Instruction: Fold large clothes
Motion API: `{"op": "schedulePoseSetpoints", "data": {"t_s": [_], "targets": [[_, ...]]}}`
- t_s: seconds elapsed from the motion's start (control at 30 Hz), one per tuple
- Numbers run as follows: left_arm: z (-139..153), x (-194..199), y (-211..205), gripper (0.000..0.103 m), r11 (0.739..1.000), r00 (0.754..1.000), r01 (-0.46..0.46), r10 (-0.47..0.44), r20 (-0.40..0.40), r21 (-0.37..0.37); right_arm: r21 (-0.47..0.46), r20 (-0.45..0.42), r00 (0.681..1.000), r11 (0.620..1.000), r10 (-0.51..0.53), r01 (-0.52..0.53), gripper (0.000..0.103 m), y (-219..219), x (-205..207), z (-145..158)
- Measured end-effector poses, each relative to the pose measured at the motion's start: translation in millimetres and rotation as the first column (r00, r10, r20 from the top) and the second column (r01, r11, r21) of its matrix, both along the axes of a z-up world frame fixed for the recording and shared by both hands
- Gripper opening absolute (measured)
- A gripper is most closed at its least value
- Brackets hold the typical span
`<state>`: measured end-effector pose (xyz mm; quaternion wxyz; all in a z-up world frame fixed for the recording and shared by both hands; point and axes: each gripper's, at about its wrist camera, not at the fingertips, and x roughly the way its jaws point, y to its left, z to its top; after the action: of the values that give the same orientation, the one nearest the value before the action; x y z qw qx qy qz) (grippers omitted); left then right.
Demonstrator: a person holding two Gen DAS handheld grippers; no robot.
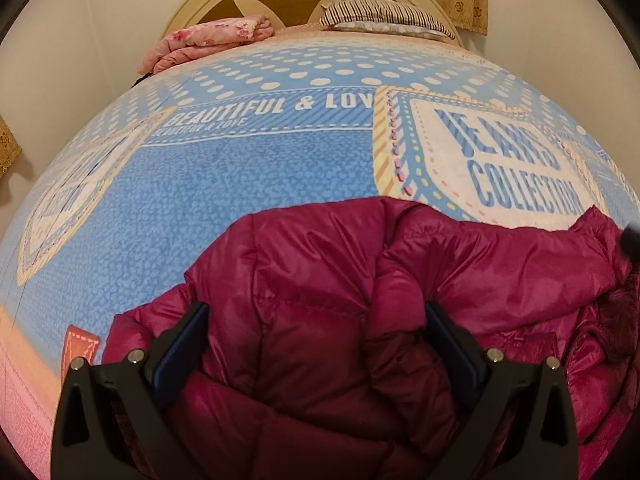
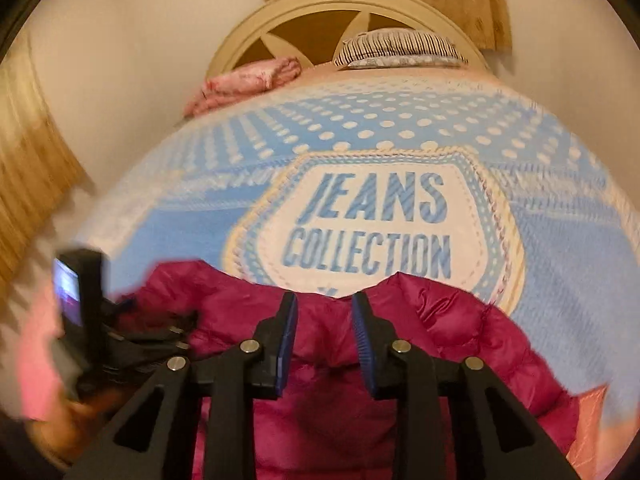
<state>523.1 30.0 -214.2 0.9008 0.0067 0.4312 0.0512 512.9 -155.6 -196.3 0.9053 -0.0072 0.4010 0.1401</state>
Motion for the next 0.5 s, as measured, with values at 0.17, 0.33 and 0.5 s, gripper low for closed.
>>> {"op": "schedulePoseSetpoints", "data": {"t_s": [0.17, 0.33, 0.5], "targets": [[-0.7, 0.1, 1.7, 0.103, 1.000, 1.000, 0.001, -0.001, 0.000, -0.008, 0.015, -0.072, 0.997, 0.999, -0.034, 0.035, 0.019, -13.1, 1.3, -36.7], [9.6, -7.3, 3.2, 0.103, 1.000, 1.000, -0.016, 0.016, 0.026, -0.002, 0.050, -0.060, 0.998, 0.998, -0.034, 0.037, 0.018, -18.1, -2.1, -48.2], [53.7, -31.0, -10.8, 0.103, 1.000, 0.988, 0.007, -0.008, 0.156, 0.006, 0.135, -0.052, 0.998, 0.990, -0.036, 0.043, 0.019, -25.6, -1.0, -54.1]]}}
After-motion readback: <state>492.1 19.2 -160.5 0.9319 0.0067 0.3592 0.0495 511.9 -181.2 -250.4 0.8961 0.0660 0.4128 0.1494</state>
